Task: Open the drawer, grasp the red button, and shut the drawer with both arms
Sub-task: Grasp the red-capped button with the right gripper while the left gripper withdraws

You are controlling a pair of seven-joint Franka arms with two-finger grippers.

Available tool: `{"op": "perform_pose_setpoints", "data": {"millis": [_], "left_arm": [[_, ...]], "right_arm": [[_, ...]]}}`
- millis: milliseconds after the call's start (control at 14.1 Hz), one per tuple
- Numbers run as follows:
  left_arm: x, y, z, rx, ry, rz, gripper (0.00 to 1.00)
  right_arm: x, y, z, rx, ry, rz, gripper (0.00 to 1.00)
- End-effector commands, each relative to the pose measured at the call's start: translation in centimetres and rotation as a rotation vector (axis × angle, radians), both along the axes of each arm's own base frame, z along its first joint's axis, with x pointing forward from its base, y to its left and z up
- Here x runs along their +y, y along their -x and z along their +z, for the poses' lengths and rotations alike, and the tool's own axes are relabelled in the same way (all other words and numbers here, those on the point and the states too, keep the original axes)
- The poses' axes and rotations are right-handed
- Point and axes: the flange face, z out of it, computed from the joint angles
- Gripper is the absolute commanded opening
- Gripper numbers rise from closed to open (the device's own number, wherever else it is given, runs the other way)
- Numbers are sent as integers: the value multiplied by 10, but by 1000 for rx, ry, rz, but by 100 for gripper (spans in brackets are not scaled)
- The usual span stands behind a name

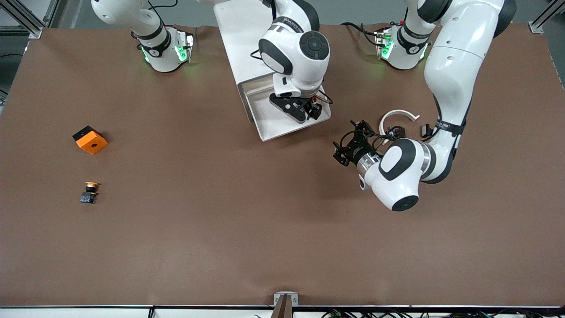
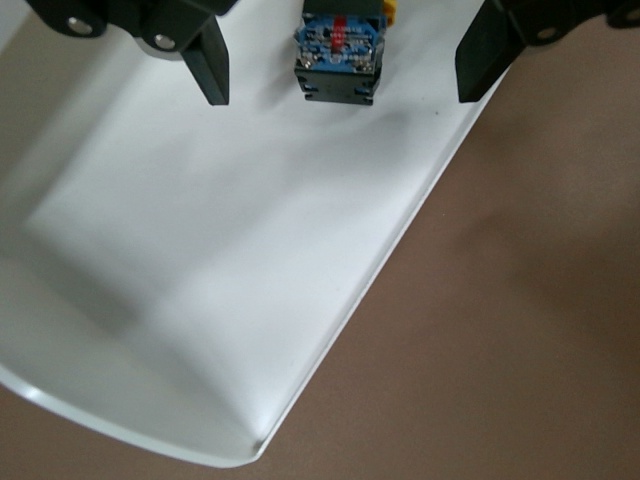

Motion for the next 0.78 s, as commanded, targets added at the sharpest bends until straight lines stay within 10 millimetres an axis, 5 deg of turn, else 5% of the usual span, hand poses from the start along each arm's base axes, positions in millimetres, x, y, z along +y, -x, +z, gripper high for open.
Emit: {"op": "perform_pose_setpoints", "data": {"millis": [0, 497, 710], "left_arm": [[-9, -4, 8, -163, 29, -113, 100], [-12, -40, 24, -493, 43, -165, 100], [-14, -49, 31, -566, 54, -173, 100]], "right_arm": [[12, 6, -14, -23, 6, -23, 100], [11, 7, -15, -9, 12, -31, 100], [11, 12, -16, 15, 29, -29, 85]]}}
